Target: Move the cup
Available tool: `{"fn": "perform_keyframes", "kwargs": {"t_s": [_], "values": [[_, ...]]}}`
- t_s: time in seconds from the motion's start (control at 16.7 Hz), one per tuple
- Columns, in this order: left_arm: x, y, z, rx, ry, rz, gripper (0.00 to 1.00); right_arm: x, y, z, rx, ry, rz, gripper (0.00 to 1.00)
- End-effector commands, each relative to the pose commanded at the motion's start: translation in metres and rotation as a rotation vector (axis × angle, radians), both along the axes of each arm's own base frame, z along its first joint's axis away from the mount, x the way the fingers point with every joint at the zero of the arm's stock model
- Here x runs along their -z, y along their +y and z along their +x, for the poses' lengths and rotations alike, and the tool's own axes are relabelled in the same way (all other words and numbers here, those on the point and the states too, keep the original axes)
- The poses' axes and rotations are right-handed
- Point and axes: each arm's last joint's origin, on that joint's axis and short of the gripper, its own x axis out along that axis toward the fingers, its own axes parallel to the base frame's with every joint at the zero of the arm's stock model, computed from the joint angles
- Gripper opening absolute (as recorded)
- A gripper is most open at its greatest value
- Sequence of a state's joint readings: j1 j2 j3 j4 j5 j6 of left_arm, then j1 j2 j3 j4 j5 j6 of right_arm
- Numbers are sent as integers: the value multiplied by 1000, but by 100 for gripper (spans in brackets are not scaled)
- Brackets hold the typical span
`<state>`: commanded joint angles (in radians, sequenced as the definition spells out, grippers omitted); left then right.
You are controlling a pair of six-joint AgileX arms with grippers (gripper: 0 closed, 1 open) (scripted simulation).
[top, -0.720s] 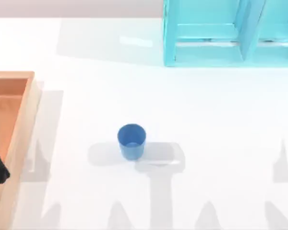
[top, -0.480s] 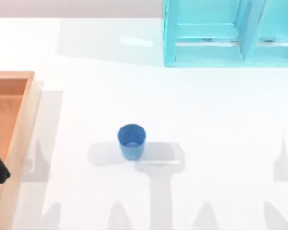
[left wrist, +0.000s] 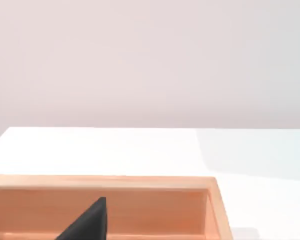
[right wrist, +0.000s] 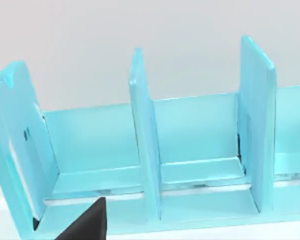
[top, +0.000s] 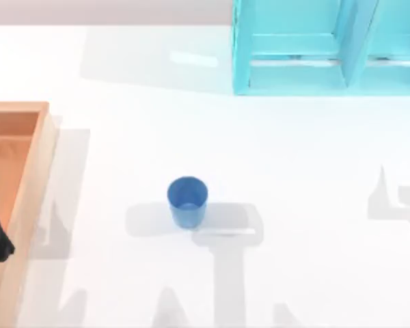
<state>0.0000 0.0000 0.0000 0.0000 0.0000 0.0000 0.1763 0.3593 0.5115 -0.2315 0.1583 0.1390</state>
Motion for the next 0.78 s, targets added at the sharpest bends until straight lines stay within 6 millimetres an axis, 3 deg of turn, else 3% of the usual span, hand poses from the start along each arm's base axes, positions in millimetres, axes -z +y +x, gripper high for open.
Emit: {"fn": "perform_keyframes", "kwargs": {"t_s": [0.24,0.42,0.6,0.78], "values": [[0,0,0,0,0,0,100,-91,28,29,-107,108,63,100],[0,0,0,0,0,0,100,-145,65,73,-190,216,93,100],[0,0,0,0,0,0,100,-171,110,113,-264,335,112,100],[0,0,0,0,0,0,100,-177,152,137,-330,457,118,100]]}}
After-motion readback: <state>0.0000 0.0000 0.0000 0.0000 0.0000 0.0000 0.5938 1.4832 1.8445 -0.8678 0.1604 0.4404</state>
